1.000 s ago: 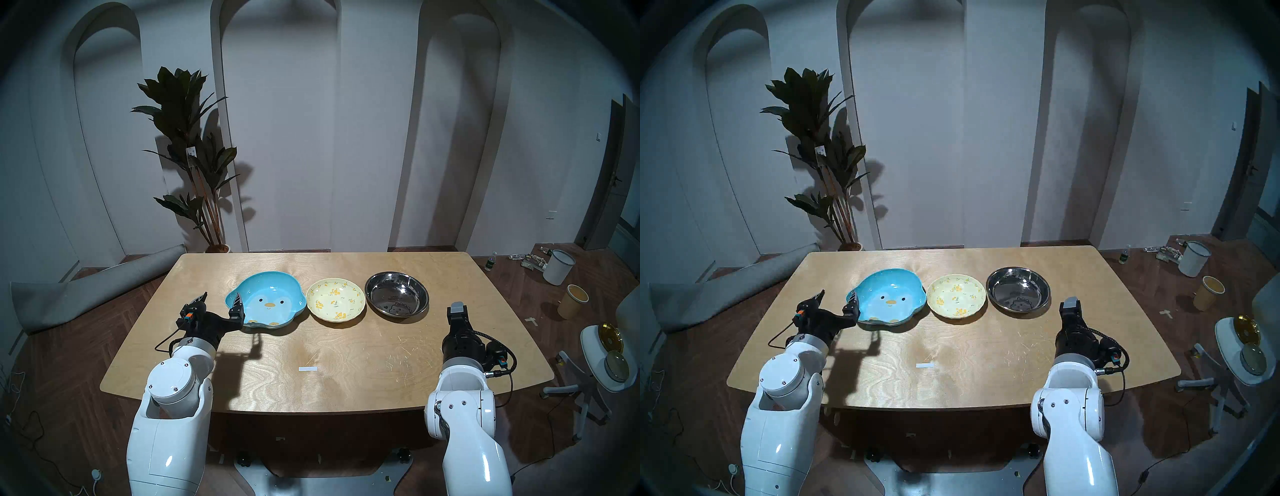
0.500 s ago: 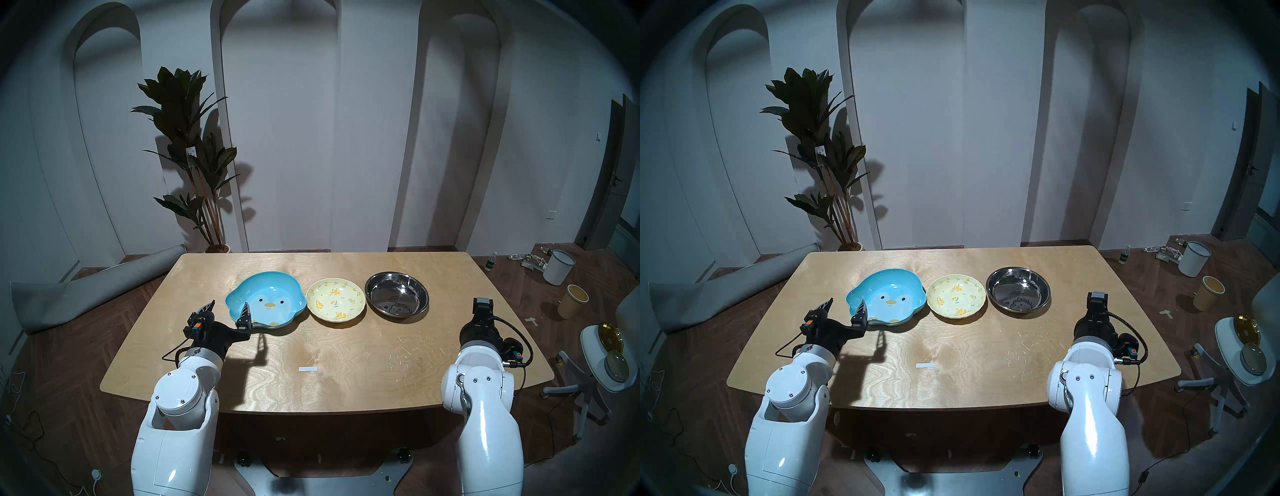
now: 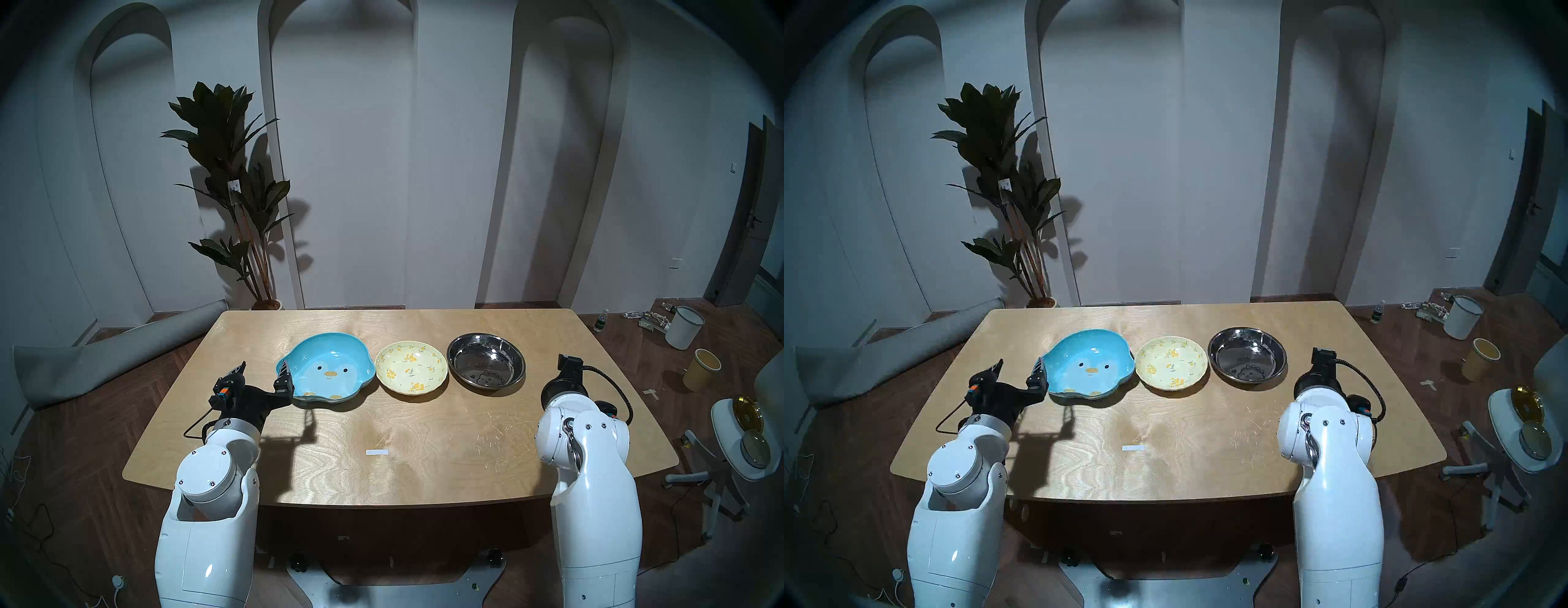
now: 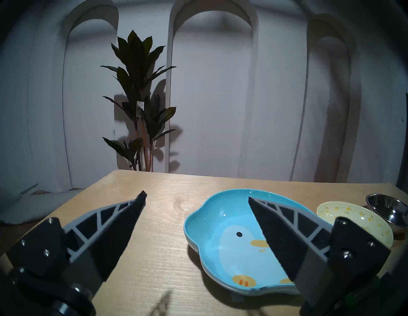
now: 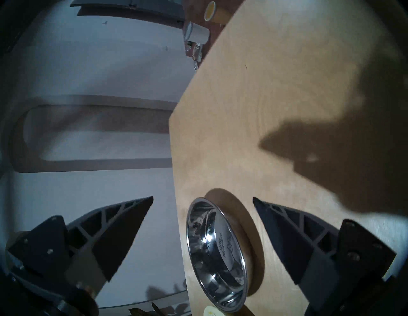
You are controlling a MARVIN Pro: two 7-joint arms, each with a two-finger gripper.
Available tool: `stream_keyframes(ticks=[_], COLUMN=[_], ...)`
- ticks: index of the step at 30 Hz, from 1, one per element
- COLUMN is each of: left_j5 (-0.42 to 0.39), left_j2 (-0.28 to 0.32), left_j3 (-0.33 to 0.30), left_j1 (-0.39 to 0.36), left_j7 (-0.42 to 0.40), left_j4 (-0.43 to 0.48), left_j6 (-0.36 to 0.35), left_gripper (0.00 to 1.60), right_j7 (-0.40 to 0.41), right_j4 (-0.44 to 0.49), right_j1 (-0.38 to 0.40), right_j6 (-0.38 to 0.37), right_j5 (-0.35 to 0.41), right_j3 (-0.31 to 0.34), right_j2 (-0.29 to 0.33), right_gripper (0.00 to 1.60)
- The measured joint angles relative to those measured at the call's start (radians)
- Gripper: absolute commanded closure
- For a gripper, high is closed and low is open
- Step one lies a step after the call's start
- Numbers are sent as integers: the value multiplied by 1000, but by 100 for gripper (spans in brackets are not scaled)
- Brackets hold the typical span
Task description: Stack the plates into one stack
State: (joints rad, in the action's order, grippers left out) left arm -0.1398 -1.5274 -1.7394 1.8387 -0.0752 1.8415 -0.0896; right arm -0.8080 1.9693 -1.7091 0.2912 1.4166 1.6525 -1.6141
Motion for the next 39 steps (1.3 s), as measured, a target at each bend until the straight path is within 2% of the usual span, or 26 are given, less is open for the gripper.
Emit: stream_keyframes(ticks=[11,21,26,29,39], left_j5=[-12,-2,6,10,28], left_j2=[-8,-13,-15,-17,-20], left_j3=[-2,14,17,18,35], left_j1=[-4,-3,-3,-4,-3], left_j7=[19,36,46,53,70], left_j4=[7,13,17,19,17], left_j6=[-26,-24,-24,-24,-21], left_gripper=[0,0,0,0,0], right_j7=[-51,-25,-40,-78,-137], right_j4=[-119,-174,-170,-150,-98], right_j1=[106,166,173,171,147], right_j6=[-45,-56,-36,-22,5], right_j5=[47,94,124,135,129], right_j3=[-23,-47,-70,-86,-110], right_j2=[28,27,17,14,11], right_gripper=[0,0,0,0,0])
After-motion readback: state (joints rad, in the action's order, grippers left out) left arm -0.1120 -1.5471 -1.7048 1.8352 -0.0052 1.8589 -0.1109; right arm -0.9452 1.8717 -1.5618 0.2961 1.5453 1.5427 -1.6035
